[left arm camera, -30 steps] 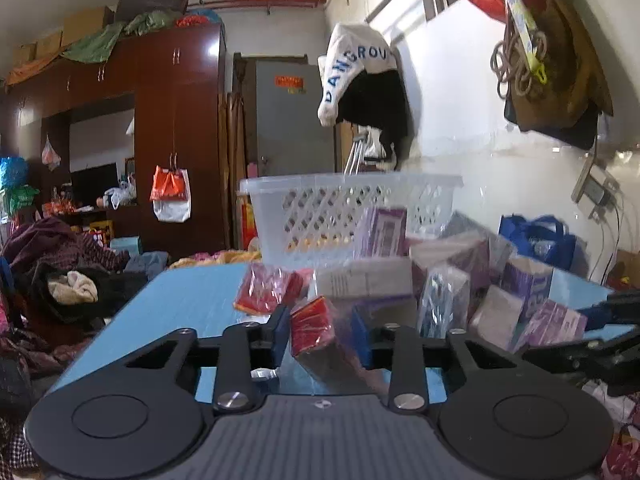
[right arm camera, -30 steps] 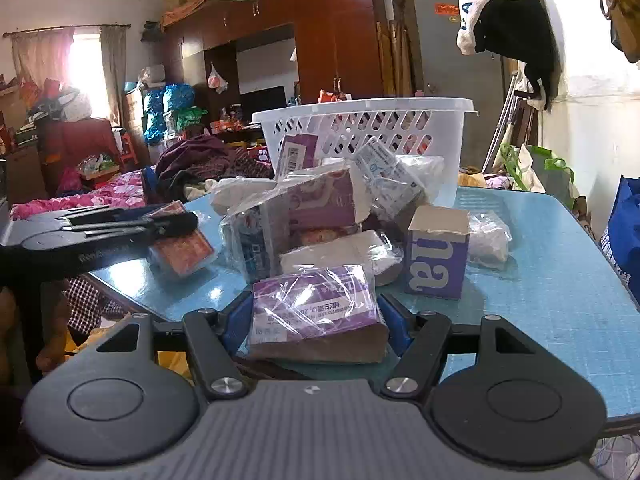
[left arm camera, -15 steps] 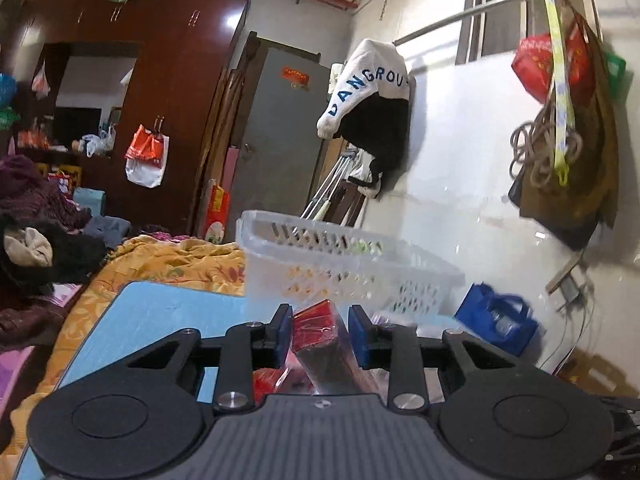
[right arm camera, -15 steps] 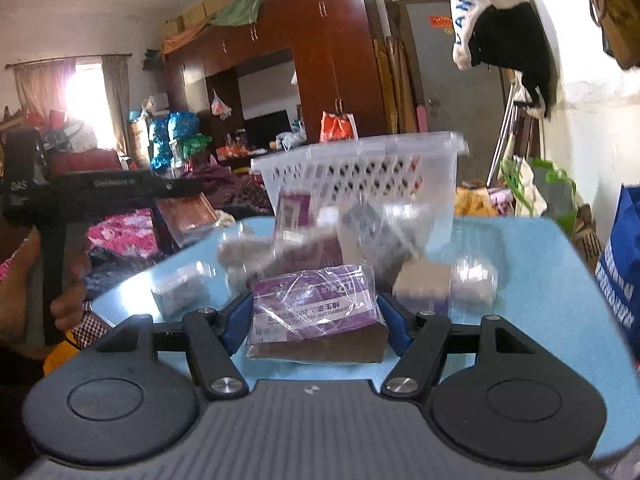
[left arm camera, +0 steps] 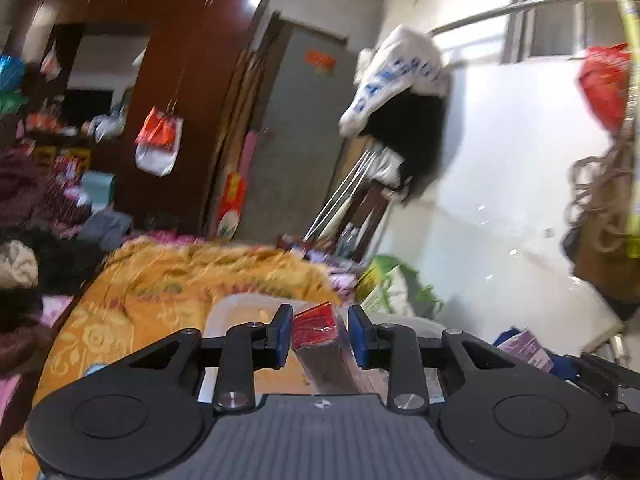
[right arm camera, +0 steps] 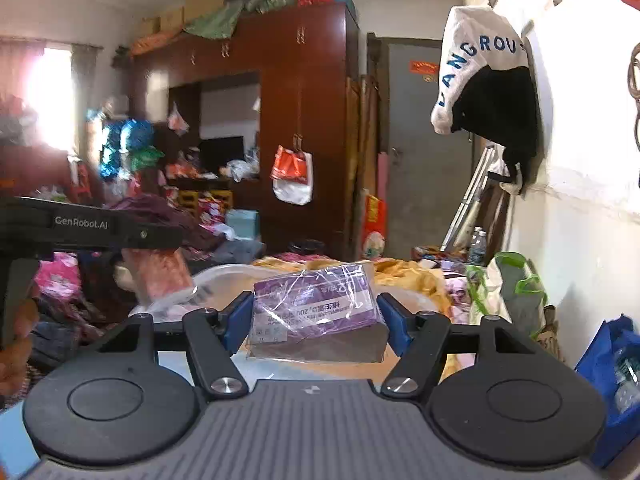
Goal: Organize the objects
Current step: 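Lift both held boxes over the white basket and open both tools to drop them, then grasp blue-and-white box with left tool while right tool grasps purple 'na' box, then carry both boxes over the white basket and open both tools to release them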
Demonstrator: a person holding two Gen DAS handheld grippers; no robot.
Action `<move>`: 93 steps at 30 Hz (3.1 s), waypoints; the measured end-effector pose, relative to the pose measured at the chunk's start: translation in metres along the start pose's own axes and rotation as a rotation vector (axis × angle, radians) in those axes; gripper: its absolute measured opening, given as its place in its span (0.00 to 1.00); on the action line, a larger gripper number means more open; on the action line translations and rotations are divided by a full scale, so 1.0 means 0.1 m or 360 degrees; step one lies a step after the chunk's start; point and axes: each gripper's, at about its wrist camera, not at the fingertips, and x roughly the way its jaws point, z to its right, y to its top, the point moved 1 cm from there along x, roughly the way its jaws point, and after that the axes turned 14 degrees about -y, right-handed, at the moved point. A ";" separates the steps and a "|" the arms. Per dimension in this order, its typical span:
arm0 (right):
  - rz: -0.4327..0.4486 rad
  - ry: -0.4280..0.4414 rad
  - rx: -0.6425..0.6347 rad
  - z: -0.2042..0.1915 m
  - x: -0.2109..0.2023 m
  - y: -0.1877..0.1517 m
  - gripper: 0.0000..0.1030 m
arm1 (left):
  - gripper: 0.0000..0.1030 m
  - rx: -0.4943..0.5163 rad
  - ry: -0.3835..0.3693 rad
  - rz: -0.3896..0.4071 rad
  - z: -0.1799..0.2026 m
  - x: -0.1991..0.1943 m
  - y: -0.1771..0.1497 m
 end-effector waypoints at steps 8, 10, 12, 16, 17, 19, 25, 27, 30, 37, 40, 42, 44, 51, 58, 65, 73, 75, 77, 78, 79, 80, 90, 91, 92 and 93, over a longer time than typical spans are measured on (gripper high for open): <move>0.0054 0.0000 0.0013 0.08 -0.16 -0.19 1.00 | 0.63 0.0023 0.0014 -0.0094 -0.10 0.13 -0.19; 0.0062 -0.0001 0.0032 0.19 -0.42 -0.34 1.00 | 0.63 0.0049 -0.0037 -0.0049 -0.07 -0.16 -0.30; 0.0132 0.0014 0.0087 0.34 -0.69 -0.58 1.00 | 0.74 0.0108 -0.0081 0.0016 -0.03 -0.53 -0.49; 0.0140 0.0071 0.0263 0.63 -1.06 -1.26 1.00 | 0.80 0.0278 0.0006 0.0108 0.04 -1.20 -1.09; 0.0126 0.0059 0.0290 0.66 -1.11 -1.41 1.00 | 0.80 0.0307 0.0027 0.0111 0.04 -1.33 -1.24; 0.0105 0.0082 0.0300 0.68 -1.17 -1.60 1.00 | 0.80 0.0320 0.0064 0.0096 0.01 -1.51 -1.52; 0.0034 0.0094 0.0171 0.55 -1.14 -1.68 0.90 | 0.80 0.0392 0.0126 -0.0056 -0.02 -1.58 -1.90; -0.0003 0.0107 0.0180 0.52 -1.06 -1.68 0.83 | 0.80 0.0398 0.0127 -0.0061 -0.02 -1.52 -1.93; -0.0063 0.0108 0.0155 0.48 -0.98 -1.79 0.70 | 0.79 0.0392 0.0107 -0.0099 -0.03 -1.42 -2.00; -0.0059 0.0104 0.0161 0.54 -1.07 -1.83 0.46 | 0.52 0.0405 0.0133 -0.0117 -0.05 -1.37 -2.16; -0.0054 0.0096 0.0156 0.57 -1.10 -1.83 0.46 | 0.52 0.0418 0.0149 -0.0113 -0.05 -1.36 -2.17; -0.0050 0.0075 0.0144 0.57 -1.11 -1.83 0.46 | 0.52 0.0421 0.0152 -0.0110 -0.05 -1.36 -2.17; -0.0055 0.0072 0.0135 0.55 -1.11 -1.85 0.46 | 0.51 0.0420 0.0163 -0.0074 -0.05 -1.39 -2.16; 0.0002 0.0053 0.0142 0.60 -1.22 -1.79 0.45 | 0.40 0.0454 0.0178 0.0010 -0.03 -1.49 -2.09; 0.0029 0.0047 0.0183 0.70 -1.28 -1.75 0.45 | 0.40 0.0462 0.0179 0.0043 -0.02 -1.50 -2.09; 0.0057 0.0036 0.0217 0.76 -1.31 -1.68 0.45 | 0.40 0.0463 0.0167 0.0127 0.01 -1.59 -2.00; 0.0141 0.0072 0.0236 0.85 -1.23 -1.25 0.45 | 0.40 0.0499 0.0121 0.0261 0.13 -1.54 -1.63; 0.0146 0.0099 0.0237 0.84 -1.11 -1.03 0.45 | 0.40 0.0516 0.0106 0.0299 0.17 -1.49 -1.44; 0.0158 0.0117 0.0215 0.79 -0.96 -0.79 0.44 | 0.40 0.0526 0.0093 0.0342 0.21 -1.37 -1.20; 0.0168 0.0120 0.0206 0.76 -0.88 -0.68 0.44 | 0.40 0.0533 0.0087 0.0347 0.22 -1.29 -1.08; 0.0177 0.0129 0.0194 0.72 -0.79 -0.56 0.44 | 0.40 0.0542 0.0088 0.0344 0.23 -1.19 -0.96; 0.0179 0.0134 0.0185 0.68 -0.68 -0.45 0.44 | 0.40 0.0531 0.0091 0.0335 0.24 -1.07 -0.83; 0.0050 0.0116 -0.0027 0.27 0.21 -0.16 0.46 | 0.45 0.0335 0.0169 0.0052 -0.07 0.10 -0.28; 0.0055 0.0124 -0.0041 0.25 0.23 -0.17 0.51 | 0.50 0.0316 0.0162 0.0007 -0.12 0.18 -0.29; 0.0049 0.0111 -0.0048 0.24 0.24 -0.18 0.70 | 0.62 0.0287 0.0162 -0.0030 -0.18 0.24 -0.30; 0.0058 0.0096 -0.0052 0.23 0.22 -0.19 0.79 | 0.69 0.0255 0.0173 -0.0051 -0.23 0.26 -0.33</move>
